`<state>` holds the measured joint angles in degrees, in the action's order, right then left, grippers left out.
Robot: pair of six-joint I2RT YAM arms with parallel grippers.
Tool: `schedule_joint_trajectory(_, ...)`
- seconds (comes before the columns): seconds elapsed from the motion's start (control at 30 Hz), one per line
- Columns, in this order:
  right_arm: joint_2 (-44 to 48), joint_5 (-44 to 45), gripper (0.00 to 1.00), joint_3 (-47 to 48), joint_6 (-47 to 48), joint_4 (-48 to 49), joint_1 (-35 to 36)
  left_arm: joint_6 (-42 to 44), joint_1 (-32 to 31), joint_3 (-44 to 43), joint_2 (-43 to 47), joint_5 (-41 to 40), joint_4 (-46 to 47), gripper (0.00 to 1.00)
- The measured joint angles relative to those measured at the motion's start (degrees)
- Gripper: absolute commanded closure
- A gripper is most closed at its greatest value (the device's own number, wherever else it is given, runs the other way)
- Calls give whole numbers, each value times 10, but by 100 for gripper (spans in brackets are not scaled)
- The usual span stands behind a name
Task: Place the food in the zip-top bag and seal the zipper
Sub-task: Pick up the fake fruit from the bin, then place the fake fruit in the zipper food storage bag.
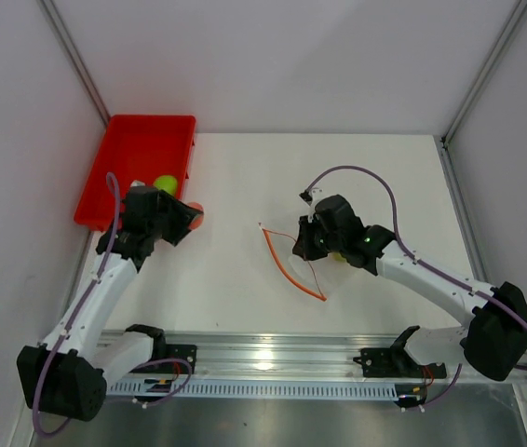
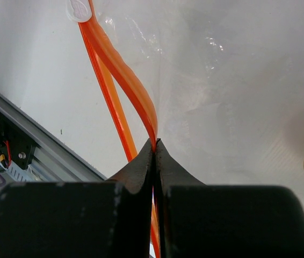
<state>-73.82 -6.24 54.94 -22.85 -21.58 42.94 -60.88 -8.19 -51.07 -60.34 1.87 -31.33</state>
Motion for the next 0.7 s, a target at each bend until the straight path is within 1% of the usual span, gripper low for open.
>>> schedule_joint_trajectory(0.2,-3,3,100,0,0,0,4,17,-77,88,88,67,73,99)
schedule_joint_trajectory(0.37,-7,9,100,1,0,0,14,35,-143,156,132,142,186,99)
schedule_joint_trajectory(0.53,-8,12,100,2,0,-4,21,40,-221,181,131,182,268,100)
schedule_joint_trajectory(0.7,-8,13,100,12,0,-7,23,40,-290,183,91,202,339,99)
